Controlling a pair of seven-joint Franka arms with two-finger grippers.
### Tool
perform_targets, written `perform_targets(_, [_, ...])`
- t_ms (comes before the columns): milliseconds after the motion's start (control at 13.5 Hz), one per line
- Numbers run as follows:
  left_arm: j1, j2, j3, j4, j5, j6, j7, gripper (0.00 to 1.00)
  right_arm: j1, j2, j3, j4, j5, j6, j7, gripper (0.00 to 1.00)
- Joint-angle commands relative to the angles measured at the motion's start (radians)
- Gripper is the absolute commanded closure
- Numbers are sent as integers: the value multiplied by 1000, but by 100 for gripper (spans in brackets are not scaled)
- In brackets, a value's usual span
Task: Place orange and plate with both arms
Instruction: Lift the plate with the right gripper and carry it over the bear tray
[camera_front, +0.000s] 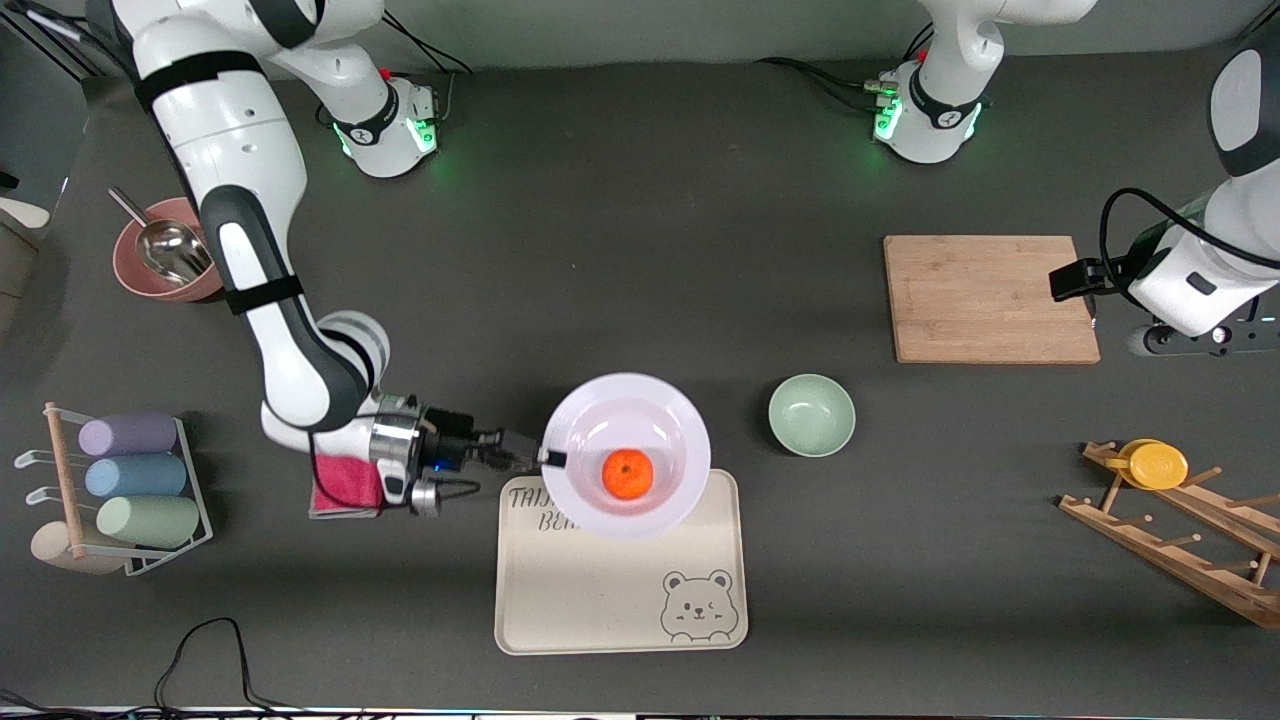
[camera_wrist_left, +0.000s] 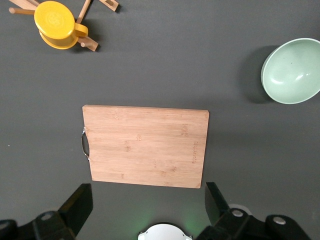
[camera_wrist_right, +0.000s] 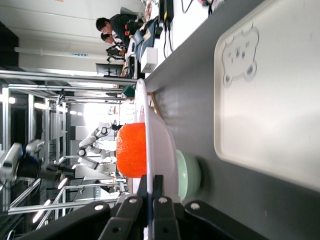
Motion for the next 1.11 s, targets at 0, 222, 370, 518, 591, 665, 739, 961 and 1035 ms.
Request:
perform_targets(0, [-2,14,1,27,2,-21,0,0,-10,161,-14,266,-50,-18,152,100])
perform_targets(222, [1,14,1,27,3,-19,3,0,-17,221,-14,314,-42,-18,142,100])
perform_targets(370, [-2,15,1,27,2,-21,0,0,-17,230,-14,311,-30,-18,142,100])
perform_targets(518, [-4,15,0,27,2,-23,-3,0,-19,256,-14,311,-33,-18,118,100])
perform_targets(591, [-4,14,0,27,2,-26,-3,0,-27,273,-14,311,-31,-18,78,100])
perform_targets(665, [-4,14,0,27,3,-26,-3,0,-28,294,-14,308,-30,-18,24,100])
perform_targets(739, [-4,14,0,27,2,-26,-3,0,-40,319,-14,308,-16,-17,-17,100])
perform_targets(961, [-4,12,0,27,3,-29,-4,0,-40,369,-14,327,28,-4,-111,100])
perform_targets(1035, [-4,12,0,29,3,-42,-3,0,-39,392,-12,350,62,-4,-142,100])
